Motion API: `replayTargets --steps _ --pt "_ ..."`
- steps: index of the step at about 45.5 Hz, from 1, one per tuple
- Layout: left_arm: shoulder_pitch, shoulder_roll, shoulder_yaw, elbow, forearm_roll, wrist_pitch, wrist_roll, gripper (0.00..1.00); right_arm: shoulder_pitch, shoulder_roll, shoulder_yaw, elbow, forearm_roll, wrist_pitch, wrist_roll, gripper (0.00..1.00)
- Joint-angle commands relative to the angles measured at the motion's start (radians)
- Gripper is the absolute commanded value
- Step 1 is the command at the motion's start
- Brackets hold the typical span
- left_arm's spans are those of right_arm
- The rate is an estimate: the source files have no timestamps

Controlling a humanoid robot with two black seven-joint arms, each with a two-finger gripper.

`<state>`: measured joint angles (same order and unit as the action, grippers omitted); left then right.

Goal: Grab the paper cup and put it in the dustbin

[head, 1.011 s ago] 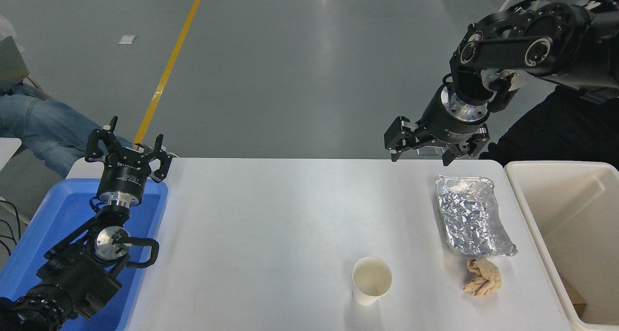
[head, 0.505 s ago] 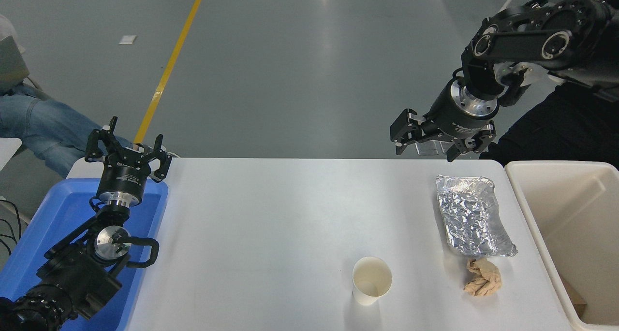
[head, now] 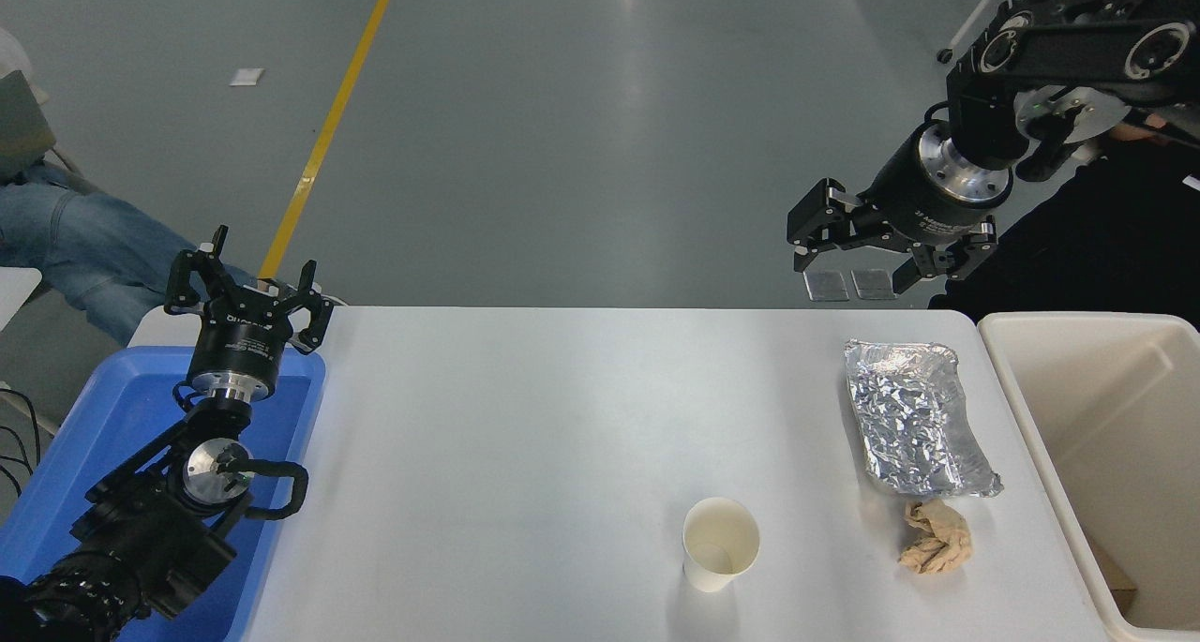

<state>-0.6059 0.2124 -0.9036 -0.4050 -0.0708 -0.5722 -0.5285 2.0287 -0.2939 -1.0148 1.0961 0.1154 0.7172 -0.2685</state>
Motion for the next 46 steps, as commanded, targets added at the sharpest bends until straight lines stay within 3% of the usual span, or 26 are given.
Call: replayTargets --steps 1,36,46 --pt "0.0 -0.001 0.0 0.0 0.0 0.0 -0.001 0.99 0.002 -0.001 0.009 0.005 0.001 0.001 0.0 1.0" --pt "0.0 -0.001 0.0 0.0 0.0 0.0 0.001 0.99 0.001 0.01 0.007 0.028 0.0 -0.005 0.0 1.0" --pt "-0.001 -0.001 0.0 0.0 0.0 0.0 0.001 0.99 0.004 0.012 0.002 0.134 -0.014 -0.002 0.0 1.0"
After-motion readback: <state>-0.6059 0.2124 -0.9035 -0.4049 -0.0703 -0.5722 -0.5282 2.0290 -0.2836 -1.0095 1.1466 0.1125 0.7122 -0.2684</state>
